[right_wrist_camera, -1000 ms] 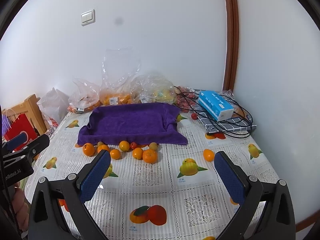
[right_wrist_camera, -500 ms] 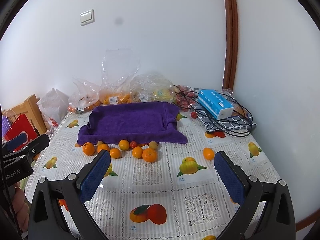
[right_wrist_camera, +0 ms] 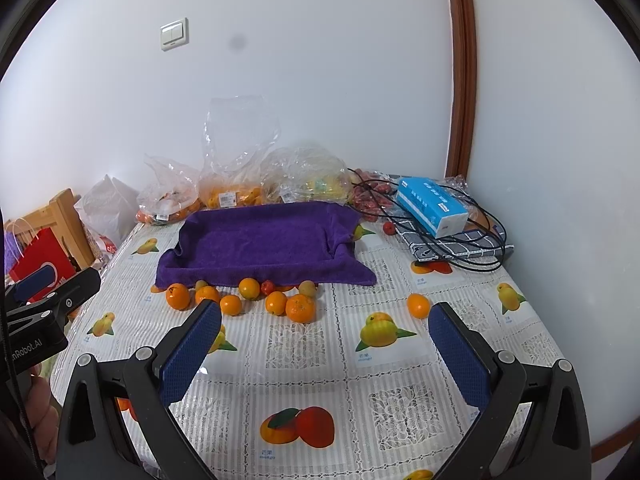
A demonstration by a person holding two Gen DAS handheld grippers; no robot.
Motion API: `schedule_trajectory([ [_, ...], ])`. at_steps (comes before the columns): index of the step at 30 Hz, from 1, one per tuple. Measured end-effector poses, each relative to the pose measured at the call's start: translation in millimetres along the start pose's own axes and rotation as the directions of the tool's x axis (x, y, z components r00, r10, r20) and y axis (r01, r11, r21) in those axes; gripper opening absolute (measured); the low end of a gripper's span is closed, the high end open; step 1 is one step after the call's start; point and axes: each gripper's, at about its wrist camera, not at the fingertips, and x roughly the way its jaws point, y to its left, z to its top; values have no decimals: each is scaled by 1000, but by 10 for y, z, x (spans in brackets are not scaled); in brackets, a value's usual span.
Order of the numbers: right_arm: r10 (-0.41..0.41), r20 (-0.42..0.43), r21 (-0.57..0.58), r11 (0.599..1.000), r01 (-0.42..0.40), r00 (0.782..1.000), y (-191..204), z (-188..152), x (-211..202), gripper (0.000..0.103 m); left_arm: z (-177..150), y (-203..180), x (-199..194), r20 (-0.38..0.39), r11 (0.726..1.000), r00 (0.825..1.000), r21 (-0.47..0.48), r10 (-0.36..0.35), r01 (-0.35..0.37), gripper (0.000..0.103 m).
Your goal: Organize fruits
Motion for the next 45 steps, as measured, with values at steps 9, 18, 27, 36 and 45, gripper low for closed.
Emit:
schedule_trajectory([
  [9, 0, -1, 0, 1000, 0, 1000, 6, -16, -7, 102, -29, -47, -10, 1, 1000, 1000, 2, -5, 5, 103],
  [18, 1, -1, 1, 1000, -1, 1000, 2, -11, -6, 102, -24, -54, -4, 1, 1000, 1000, 3, -6, 6, 103],
  [27, 1, -1, 0, 1000, -1, 1000, -2, -13, -8, 102, -17, -74, -10, 5, 1000, 1000, 3, -7, 7, 103],
  [36, 2, -2, 2, 1000, -2, 1000, -3, -14, -6, 102, 6, -88, -7, 6, 1000, 1000, 4, -11, 11, 103],
  [45, 16, -13, 8, 1000, -16, 1000, 14, -47, 44, 102, 8, -93, 39, 3, 1000, 1000, 5, -14, 14, 103],
])
